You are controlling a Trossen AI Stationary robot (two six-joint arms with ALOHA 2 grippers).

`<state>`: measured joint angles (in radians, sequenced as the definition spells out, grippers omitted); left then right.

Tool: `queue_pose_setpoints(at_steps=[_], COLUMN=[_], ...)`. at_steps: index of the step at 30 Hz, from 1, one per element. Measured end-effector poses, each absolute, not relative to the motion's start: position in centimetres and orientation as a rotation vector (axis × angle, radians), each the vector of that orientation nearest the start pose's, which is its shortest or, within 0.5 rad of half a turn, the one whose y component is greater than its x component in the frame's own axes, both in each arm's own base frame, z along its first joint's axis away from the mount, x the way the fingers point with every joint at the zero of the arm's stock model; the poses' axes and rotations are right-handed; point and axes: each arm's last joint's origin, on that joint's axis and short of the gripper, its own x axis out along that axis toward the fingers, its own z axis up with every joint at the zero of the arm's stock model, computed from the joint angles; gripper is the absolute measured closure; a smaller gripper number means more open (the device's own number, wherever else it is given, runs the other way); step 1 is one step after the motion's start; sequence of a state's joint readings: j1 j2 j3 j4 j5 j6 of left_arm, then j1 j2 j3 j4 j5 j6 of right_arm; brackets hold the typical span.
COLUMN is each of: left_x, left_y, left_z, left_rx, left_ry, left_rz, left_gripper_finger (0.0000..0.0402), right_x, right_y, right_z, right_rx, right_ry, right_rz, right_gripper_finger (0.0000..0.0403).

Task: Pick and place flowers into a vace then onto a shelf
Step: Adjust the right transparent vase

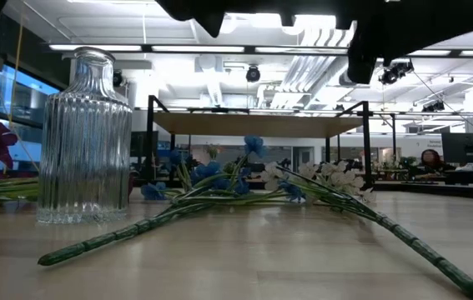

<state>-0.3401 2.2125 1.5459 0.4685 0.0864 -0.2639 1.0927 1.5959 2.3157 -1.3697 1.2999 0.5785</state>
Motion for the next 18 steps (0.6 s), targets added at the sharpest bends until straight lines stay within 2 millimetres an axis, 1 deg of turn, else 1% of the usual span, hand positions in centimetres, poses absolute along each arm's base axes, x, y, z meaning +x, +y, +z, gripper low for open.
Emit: queue_pose_setpoints(at_steps=[2,6,8,12,14,18], left_x=[47.4,47.8,48.0,48.6,49.2,50.2], left_y=[-17.0,-17.1,-17.2,-17.4,-17.5,-18.0], left_z=[18.7,16.9,16.9,18.2,17.9,16.5], left_rx=[-0.237,-0.249,-0.254,-0.238,-0.212,-0.203], left_ry=[0.252,0.265,0.254,0.225,0.229,0.341], left_rz=[-0.396,-0.386,-0.382,-0.375,-0.359,-0.396], left_gripper_finger=[0.0099,0.0105,0.0109,0.0112,0.0112,0.0112], right_x=[13.1,13.1,13.1,13.1,13.1,13.1], right_y=[19.3,19.2,19.2,19.2,19.2,19.3], right_z=[52.8,52.8,52.8,52.8,52.8,52.9], right_rx=[-0.032,-0.033,-0.032,-0.033,-0.034,-0.028], right_ry=[0.168,0.166,0.166,0.166,0.165,0.163], right_rz=[-0.257,-0.259,-0.259,-0.260,-0.261,-0.261], right_gripper_finger=[0.0269,0.0269,0.0269,0.0269,0.0269,0.0269])
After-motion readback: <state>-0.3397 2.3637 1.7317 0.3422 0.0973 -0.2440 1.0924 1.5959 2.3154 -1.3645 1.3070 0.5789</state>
